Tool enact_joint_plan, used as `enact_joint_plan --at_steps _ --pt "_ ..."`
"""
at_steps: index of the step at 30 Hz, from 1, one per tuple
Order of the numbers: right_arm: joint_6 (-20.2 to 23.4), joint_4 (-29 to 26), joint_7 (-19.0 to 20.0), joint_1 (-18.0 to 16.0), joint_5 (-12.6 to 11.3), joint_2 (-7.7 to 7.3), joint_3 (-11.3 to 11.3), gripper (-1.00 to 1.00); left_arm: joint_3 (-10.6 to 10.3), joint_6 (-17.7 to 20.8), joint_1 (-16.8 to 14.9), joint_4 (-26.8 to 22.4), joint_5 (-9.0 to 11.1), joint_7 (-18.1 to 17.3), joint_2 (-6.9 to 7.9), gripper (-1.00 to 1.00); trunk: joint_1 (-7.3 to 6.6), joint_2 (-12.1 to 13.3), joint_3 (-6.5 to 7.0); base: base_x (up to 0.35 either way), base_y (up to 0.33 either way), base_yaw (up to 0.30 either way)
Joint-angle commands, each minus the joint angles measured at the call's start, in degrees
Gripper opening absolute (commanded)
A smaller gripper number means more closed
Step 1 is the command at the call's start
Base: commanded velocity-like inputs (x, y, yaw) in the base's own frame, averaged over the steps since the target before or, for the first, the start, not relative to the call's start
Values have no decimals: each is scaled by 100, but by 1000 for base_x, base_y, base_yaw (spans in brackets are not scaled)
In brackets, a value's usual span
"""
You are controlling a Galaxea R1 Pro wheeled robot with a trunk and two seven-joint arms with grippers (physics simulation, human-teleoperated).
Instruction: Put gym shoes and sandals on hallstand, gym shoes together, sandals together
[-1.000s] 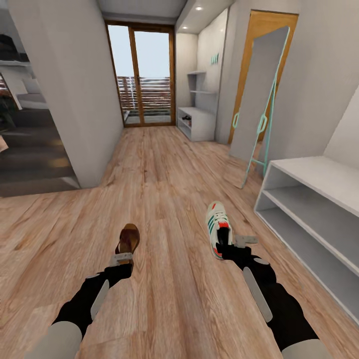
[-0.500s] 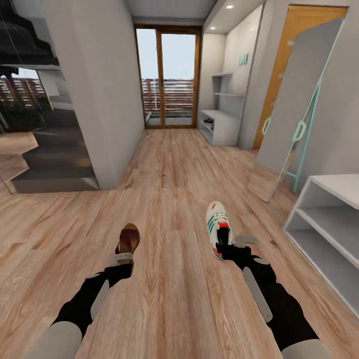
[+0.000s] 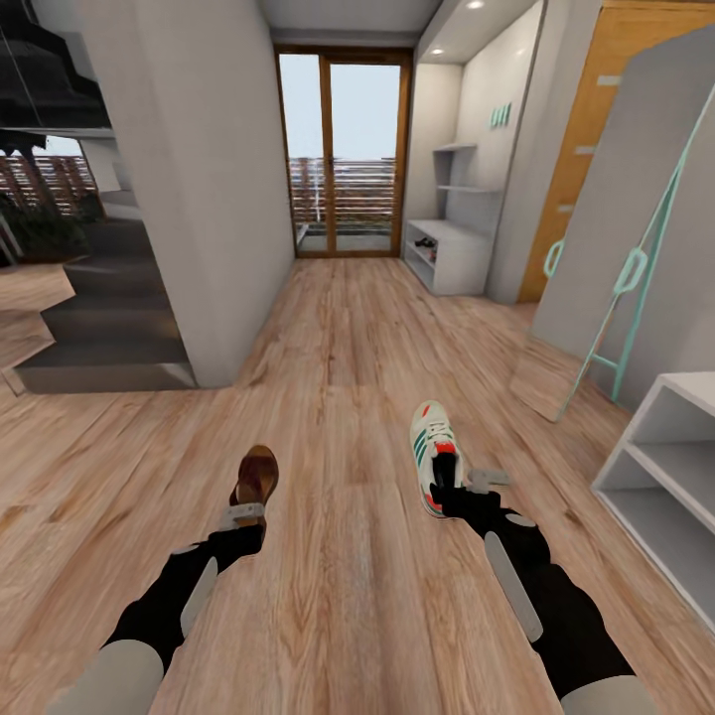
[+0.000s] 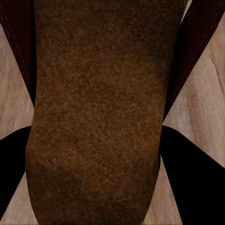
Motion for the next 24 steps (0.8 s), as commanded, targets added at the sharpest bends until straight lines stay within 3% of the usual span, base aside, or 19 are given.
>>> enact_joint_plan --at_steps 1,24 --pt "17 -8 -56 -4 -59 -6 17 -100 16 45 -2 -9 59 -19 -2 -100 2 -2 -5 345 0 0" --pt "17 -7 -56 -4 -59 -6 17 -100 16 45 -2 -9 59 -19 -2 -100 2 -2 -5 345 0 0"
